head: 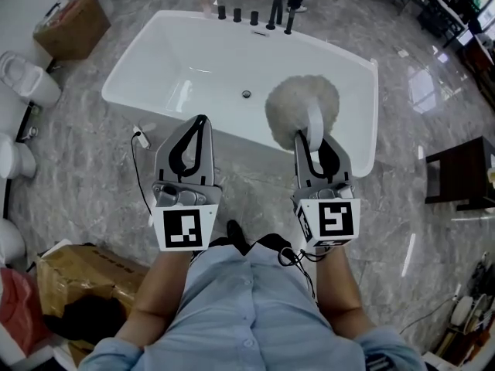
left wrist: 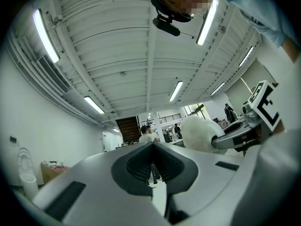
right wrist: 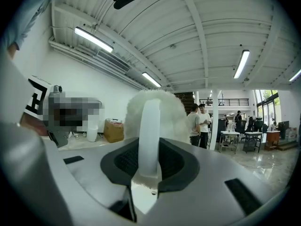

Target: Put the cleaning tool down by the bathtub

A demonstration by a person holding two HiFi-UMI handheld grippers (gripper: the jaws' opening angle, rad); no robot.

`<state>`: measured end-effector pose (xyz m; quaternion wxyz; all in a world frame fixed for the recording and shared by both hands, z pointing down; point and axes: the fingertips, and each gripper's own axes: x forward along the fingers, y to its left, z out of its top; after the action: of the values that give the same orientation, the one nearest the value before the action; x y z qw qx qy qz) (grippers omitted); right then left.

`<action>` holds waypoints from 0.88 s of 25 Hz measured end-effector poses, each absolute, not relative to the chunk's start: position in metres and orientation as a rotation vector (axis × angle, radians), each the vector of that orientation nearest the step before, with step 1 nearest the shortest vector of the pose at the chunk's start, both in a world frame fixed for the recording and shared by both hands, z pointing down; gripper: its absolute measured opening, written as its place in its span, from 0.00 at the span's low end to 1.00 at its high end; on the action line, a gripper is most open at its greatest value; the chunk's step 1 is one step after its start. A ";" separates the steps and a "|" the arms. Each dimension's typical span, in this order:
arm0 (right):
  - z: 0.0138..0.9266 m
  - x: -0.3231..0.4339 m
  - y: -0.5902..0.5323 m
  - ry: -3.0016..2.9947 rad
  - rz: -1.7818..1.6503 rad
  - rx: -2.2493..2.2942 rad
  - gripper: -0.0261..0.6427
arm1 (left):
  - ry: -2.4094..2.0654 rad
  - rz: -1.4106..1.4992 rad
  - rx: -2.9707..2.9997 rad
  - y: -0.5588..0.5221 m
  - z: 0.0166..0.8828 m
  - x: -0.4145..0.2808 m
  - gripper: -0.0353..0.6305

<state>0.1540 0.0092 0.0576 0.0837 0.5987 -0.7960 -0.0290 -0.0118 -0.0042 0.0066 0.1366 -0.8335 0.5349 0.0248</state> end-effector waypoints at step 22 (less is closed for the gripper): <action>0.127 0.167 -0.065 -2.496 0.062 1.352 0.19 | 1.814 -0.106 -2.393 -0.067 0.079 0.021 0.08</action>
<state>0.1670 -0.0648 0.1271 0.1507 0.4706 -0.8691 0.0216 0.0211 -0.0667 0.0791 0.0683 -0.7946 0.6023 -0.0352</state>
